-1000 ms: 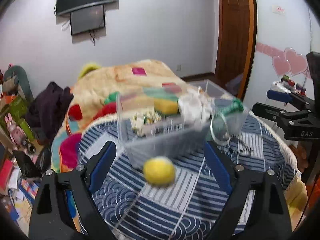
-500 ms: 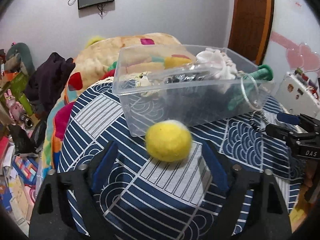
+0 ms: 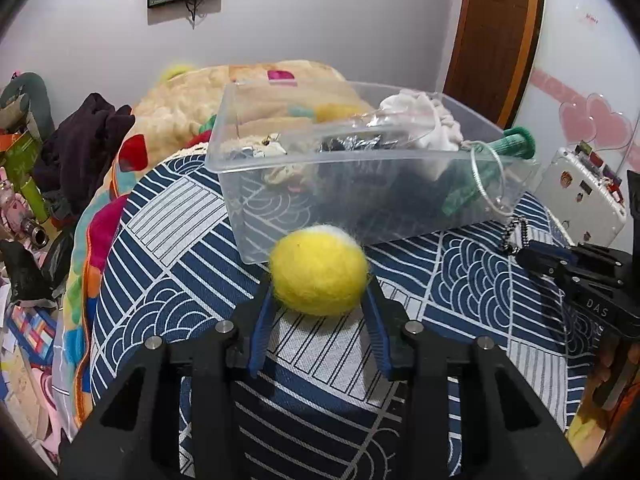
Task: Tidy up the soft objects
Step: 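Drop braided bracelet with right tool while left tool drops yellow ball into box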
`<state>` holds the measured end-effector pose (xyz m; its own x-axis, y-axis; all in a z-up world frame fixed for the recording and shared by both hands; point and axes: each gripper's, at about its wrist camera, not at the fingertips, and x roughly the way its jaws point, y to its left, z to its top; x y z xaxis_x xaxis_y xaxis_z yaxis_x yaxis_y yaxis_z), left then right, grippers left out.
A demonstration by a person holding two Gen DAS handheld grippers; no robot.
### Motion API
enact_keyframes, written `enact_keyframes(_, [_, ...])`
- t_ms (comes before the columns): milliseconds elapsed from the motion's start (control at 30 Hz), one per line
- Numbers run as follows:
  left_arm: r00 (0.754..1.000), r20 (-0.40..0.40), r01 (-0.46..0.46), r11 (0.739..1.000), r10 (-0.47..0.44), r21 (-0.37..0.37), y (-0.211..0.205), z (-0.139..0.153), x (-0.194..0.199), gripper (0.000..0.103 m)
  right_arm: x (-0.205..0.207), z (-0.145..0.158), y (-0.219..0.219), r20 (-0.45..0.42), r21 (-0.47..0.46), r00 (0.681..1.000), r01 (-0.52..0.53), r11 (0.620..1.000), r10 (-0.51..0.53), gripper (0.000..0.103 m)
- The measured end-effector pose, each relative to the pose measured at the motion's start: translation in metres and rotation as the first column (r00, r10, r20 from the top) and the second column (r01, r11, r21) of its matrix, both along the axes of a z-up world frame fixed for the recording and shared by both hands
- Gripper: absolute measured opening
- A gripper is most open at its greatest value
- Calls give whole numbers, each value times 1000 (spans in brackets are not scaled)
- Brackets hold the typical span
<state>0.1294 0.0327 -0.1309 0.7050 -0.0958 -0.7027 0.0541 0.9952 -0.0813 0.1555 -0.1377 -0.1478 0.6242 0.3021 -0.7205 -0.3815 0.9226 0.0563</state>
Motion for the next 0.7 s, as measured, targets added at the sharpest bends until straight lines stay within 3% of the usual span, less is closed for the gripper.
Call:
enact_keyframes(400, [994,110,-6,998,0,59,-9,28,-29,41,-11,22,-5,66,61,998,-23,998,18,13])
enact_keyframes(700, [978,210,-11,999,3,38,-4,75,-30,41,-14,78,-3,233,93,972,-39,995,17,13])
